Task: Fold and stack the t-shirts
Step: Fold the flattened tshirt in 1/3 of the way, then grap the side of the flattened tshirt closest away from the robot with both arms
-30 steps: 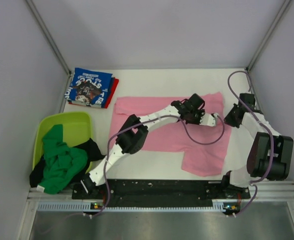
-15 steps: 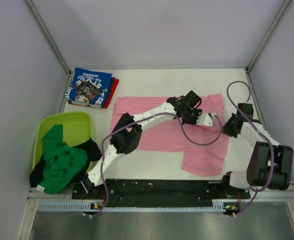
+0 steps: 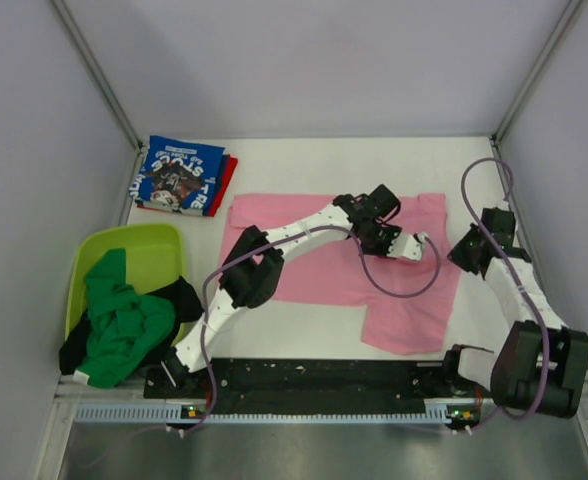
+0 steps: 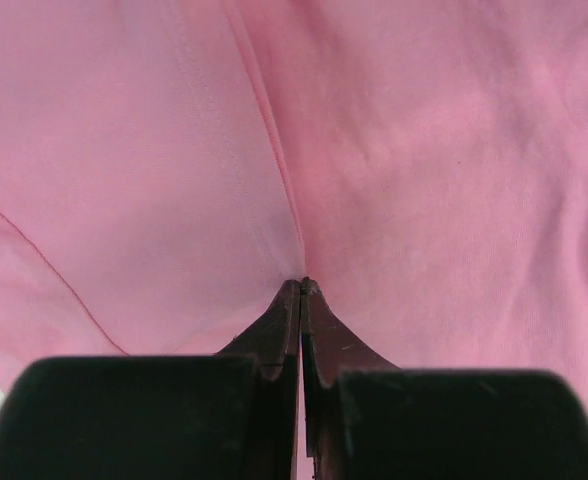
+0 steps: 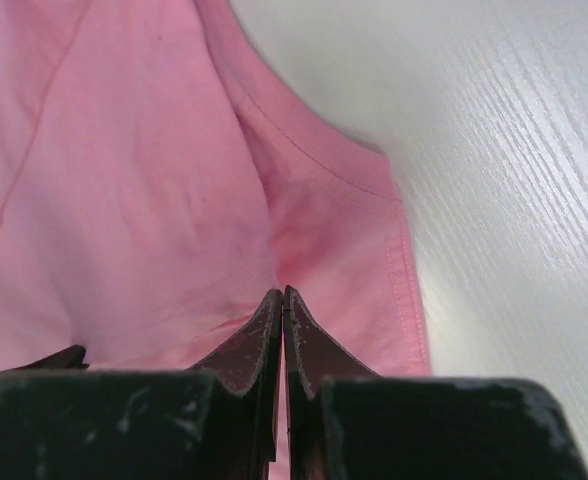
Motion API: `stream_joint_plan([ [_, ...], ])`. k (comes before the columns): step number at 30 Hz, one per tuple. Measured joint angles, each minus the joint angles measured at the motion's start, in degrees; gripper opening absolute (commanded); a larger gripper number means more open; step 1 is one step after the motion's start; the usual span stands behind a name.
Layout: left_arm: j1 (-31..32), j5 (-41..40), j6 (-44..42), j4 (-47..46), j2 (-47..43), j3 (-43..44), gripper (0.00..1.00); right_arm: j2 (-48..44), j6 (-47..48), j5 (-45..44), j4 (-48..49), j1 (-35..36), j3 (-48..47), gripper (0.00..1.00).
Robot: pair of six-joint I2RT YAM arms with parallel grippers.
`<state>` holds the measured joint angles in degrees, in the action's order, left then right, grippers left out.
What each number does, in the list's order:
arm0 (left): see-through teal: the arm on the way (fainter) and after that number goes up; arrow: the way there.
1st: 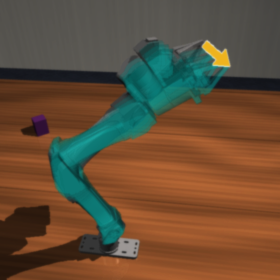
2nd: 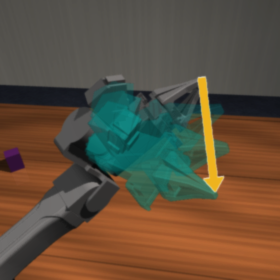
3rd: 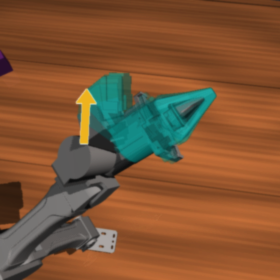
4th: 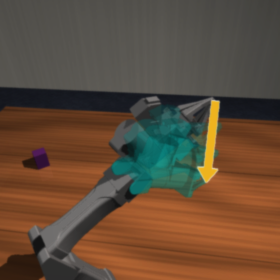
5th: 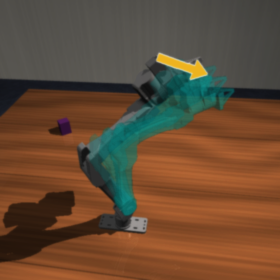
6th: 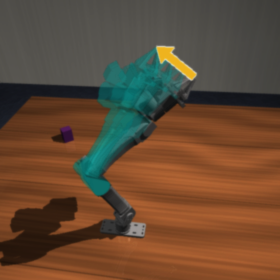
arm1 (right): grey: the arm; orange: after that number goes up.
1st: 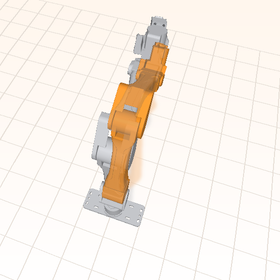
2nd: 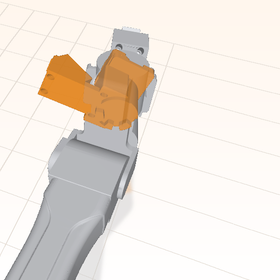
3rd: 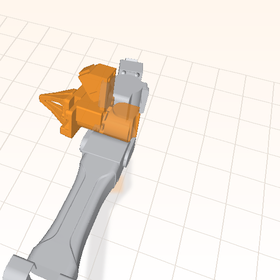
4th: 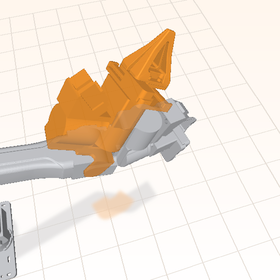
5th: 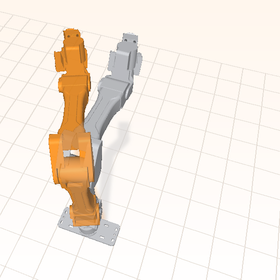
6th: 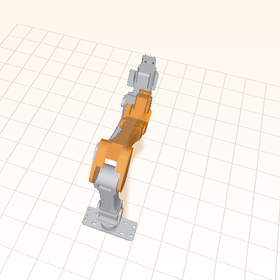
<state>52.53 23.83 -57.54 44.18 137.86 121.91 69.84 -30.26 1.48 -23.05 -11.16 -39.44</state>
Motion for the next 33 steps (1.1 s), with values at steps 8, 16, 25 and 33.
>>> stream_joint_plan([
  [8,-0.2,0.3,-1.2,1.9,-0.4,0.0,0.00,-6.5,0.2,1.0,-2.4,0.0,0.8,0.00],
  [16,-0.3,0.7,-2.4,4.7,-0.4,0.1,0.56,-6.3,0.3,1.9,-4.5,0.0,3.8,0.20],
  [25,-2.0,-3.7,0.3,8.1,-4.6,-0.8,0.40,8.9,1.9,6.4,1.7,0.1,-11.8,0.20],
  [33,-19.7,-16.5,8.5,1.1,-14.0,-6.5,0.32,34.9,1.4,7.8,7.9,1.4,-32.5,0.08],
])
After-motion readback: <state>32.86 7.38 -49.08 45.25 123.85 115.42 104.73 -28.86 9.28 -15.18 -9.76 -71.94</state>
